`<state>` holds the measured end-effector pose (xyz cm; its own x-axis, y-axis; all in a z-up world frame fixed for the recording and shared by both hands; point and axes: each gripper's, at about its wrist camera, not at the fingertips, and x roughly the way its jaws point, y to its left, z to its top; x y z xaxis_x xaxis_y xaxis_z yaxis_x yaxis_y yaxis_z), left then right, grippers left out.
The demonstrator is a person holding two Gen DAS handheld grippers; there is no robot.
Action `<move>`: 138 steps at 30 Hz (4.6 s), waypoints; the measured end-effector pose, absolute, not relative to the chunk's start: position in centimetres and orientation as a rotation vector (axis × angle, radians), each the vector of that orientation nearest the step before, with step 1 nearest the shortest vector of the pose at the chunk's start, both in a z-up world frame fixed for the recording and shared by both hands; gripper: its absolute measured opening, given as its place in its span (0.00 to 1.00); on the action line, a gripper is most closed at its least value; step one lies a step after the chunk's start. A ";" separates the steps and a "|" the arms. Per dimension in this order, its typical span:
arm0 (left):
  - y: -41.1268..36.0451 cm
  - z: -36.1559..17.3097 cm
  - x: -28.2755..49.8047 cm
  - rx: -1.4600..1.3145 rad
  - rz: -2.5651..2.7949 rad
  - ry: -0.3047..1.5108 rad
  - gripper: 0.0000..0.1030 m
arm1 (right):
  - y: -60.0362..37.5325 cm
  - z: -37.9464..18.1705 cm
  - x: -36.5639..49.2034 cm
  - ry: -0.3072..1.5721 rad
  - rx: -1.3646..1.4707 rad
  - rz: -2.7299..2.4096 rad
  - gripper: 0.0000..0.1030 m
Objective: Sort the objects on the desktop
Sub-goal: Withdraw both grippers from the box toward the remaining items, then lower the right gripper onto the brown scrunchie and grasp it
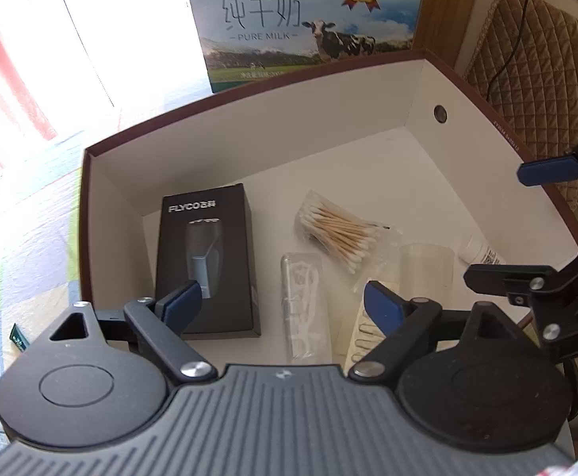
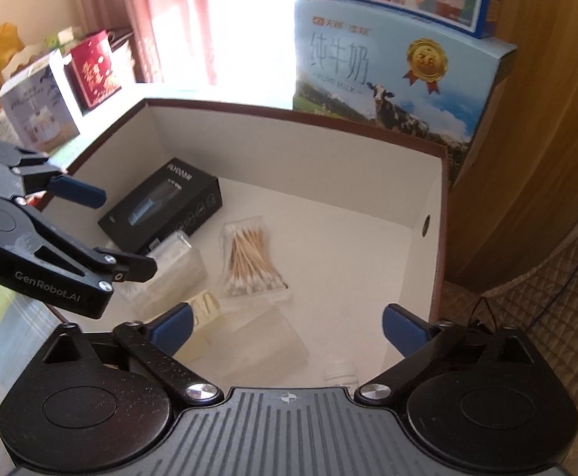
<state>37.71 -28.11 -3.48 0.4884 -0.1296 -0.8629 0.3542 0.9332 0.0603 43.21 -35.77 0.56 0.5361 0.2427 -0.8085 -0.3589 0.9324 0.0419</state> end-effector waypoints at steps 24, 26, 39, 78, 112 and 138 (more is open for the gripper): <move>-24.3 0.5 33.4 0.185 -0.215 0.916 0.94 | -35.7 3.1 39.7 0.871 -0.014 0.307 0.98; -24.0 0.8 32.9 0.179 -0.213 0.907 0.94 | -35.5 3.4 39.3 0.864 -0.019 0.303 0.98; -20.5 2.7 27.5 0.139 -0.199 0.854 0.94 | -34.6 5.5 34.6 0.783 0.031 0.283 0.98; -4.9 -0.1 14.5 0.083 -0.037 0.986 0.95 | -20.5 1.4 23.5 0.911 0.107 0.343 0.98; 6.8 -4.9 19.5 0.068 -0.007 1.049 0.94 | -5.1 -4.2 29.7 0.877 0.083 0.298 0.91; 7.6 -9.6 28.3 0.191 -0.216 1.023 0.94 | -1.8 -10.7 34.2 0.885 0.006 0.201 0.27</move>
